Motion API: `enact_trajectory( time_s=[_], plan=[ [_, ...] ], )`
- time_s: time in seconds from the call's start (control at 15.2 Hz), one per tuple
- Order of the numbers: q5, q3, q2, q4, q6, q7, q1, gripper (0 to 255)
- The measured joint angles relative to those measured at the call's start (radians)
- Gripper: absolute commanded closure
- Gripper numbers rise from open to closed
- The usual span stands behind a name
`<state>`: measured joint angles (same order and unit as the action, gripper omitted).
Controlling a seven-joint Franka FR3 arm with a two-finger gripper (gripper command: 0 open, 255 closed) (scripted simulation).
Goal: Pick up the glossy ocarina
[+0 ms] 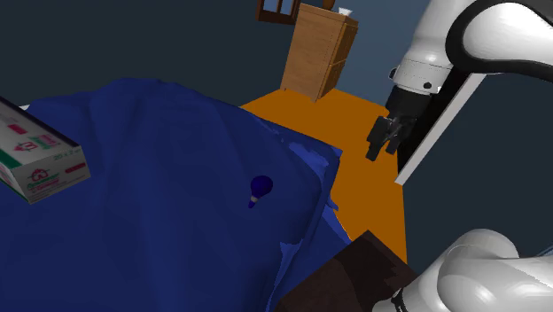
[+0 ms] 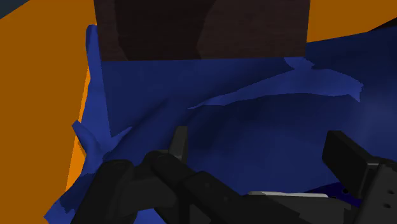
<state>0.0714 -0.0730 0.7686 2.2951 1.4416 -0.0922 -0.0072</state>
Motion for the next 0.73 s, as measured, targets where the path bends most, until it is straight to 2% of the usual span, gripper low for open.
enact_trajectory(
  time_s=[0.2, 0.73],
  plan=[
    [0.015, -0.029, -0.023, 0.001, 0.021, -0.045, -0.003, 0],
    [0.094, -0.226, -0.21, -0.054, 0.142, -0.36, -0.025, 0]
  ],
)
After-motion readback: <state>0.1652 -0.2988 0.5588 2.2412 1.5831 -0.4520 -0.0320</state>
